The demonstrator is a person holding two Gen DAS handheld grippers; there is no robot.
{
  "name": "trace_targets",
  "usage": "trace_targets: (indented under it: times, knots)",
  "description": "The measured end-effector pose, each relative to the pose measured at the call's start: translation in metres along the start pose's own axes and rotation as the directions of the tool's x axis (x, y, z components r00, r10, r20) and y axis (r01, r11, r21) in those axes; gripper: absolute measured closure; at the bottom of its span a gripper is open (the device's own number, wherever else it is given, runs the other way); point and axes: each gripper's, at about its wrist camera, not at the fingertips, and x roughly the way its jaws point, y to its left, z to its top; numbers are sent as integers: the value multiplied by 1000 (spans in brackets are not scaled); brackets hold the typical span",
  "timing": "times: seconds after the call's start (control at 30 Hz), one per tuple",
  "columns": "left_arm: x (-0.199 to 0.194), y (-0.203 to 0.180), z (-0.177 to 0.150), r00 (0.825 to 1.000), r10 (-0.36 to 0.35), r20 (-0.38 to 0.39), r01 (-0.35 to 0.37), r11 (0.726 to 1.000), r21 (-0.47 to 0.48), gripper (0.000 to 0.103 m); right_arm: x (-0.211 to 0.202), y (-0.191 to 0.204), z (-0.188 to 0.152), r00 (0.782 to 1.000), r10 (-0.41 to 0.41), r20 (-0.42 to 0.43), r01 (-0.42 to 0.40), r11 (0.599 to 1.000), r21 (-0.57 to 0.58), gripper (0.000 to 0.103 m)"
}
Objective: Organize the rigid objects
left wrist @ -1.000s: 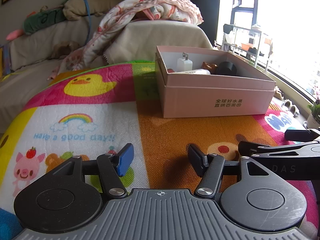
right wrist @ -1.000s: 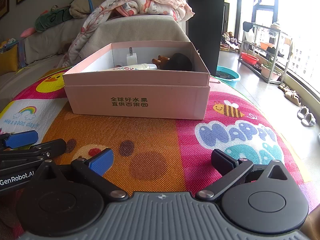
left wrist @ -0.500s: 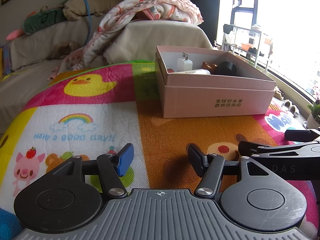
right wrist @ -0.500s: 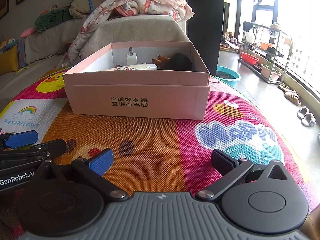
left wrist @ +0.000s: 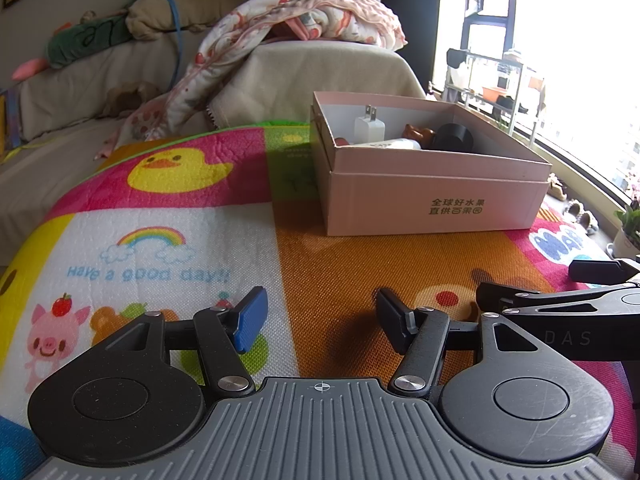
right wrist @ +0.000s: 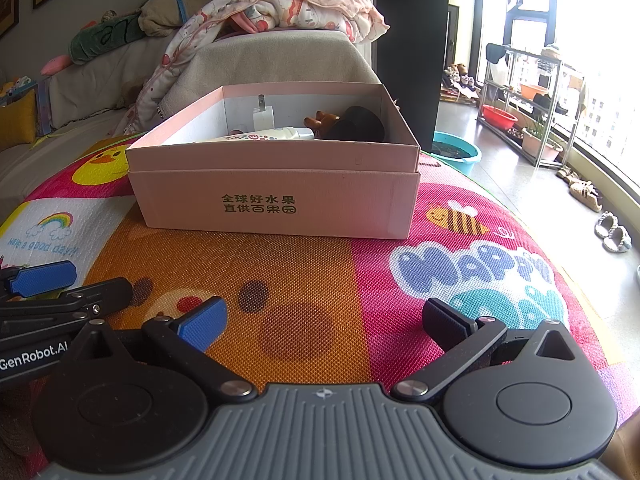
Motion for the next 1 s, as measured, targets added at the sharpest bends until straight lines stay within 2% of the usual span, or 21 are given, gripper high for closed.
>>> trace_targets:
  times: [1.0]
  knots:
    - [0,0,0,1000,4,-1,-4,1000,6,38,0,0,0,1000,0,0,0,1000,0,0]
